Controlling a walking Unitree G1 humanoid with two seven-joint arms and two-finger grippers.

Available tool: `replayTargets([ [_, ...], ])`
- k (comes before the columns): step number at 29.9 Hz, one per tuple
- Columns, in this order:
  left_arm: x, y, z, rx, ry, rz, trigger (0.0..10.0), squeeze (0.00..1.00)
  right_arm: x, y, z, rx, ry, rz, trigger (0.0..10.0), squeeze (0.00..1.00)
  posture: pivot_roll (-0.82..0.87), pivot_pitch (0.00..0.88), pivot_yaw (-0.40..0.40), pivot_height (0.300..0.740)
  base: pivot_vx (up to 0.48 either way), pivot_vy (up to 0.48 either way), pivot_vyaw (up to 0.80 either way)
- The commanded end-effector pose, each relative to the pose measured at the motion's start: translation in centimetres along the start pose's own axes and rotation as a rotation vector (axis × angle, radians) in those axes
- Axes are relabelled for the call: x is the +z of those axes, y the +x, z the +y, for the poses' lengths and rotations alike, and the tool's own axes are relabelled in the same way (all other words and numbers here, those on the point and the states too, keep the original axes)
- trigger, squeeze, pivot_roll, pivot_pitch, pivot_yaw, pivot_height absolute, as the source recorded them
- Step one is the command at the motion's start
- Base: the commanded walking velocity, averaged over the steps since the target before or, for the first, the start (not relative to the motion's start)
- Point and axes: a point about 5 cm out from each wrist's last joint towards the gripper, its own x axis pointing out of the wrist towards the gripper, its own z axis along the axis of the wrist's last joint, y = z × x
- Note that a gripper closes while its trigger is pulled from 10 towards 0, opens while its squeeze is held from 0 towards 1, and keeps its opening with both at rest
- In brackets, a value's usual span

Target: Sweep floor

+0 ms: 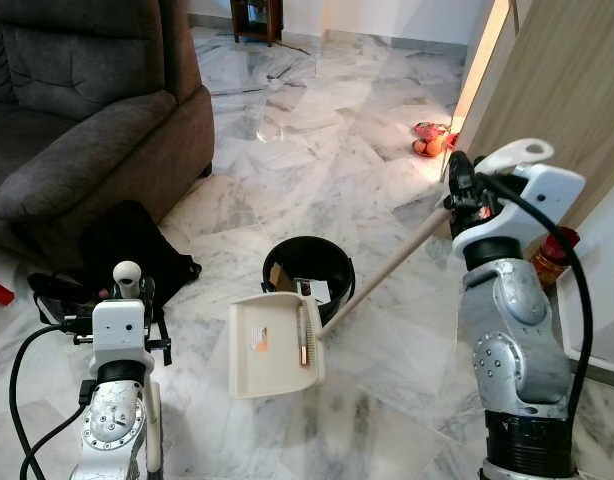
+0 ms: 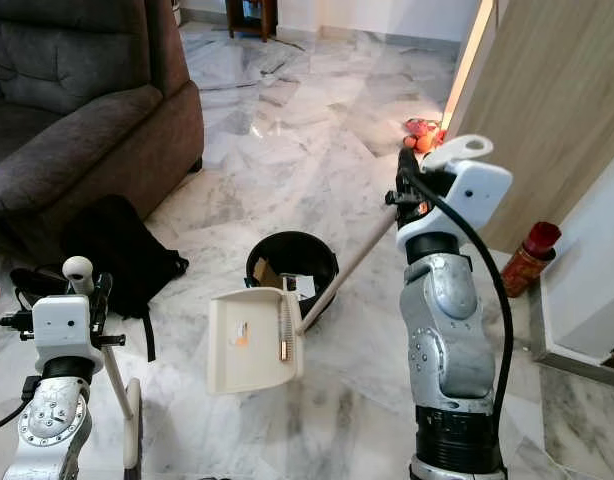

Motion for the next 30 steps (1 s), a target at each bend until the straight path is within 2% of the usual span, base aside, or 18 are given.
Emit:
replayTargets([
  [1, 0.4, 0.2, 0.1, 0.01, 0.016, -0.035, 10.0, 0.0, 2.5, 0.2, 0.5, 0.02, 0.02, -0.098, 10.0, 0.0, 0.12, 0.089, 0.016, 0.74, 0.0, 0.0, 0.0],
  [5, 0.5, 0.3, 0.0, 0.009, 0.011, -0.038, 10.0, 0.0, 4.6, 0.6, 0.7, 0.027, 0.015, -0.153, 10.0, 0.0, 0.12, 0.09, 0.017, 0.74, 0.0, 0.0, 0.0],
  [10, 0.6, 0.3, -0.1, 0.008, 0.009, -0.046, 10.0, 0.0, 5.5, 0.9, 0.8, 0.022, 0.016, -0.173, 10.0, 0.0, 0.12, 0.089, 0.017, 0.74, 0.0, 0.0, 0.0],
  [14, 1.0, 0.4, -0.4, -0.001, -0.001, -0.068, 10.0, 0.0, 5.4, 1.2, 0.7, 0.008, 0.029, -0.177, 10.0, 0.0, 0.12, 0.088, 0.017, 0.74, 0.0, 0.0, 0.0],
  [21, 0.8, 0.4, -0.6, -0.016, -0.017, -0.046, 10.0, 0.0, 5.0, 1.4, 0.6, -0.007, 0.041, -0.156, 10.0, 0.0, 0.12, 0.09, 0.015, 0.74, 0.0, 0.0, 0.0],
  [30, 0.6, 0.3, -0.7, -0.02, -0.017, -0.041, 10.0, 0.0, 4.7, 1.6, 0.4, -0.022, 0.054, -0.142, 10.0, 0.0, 0.12, 0.091, 0.015, 0.74, 0.282, 0.0, 0.0],
])
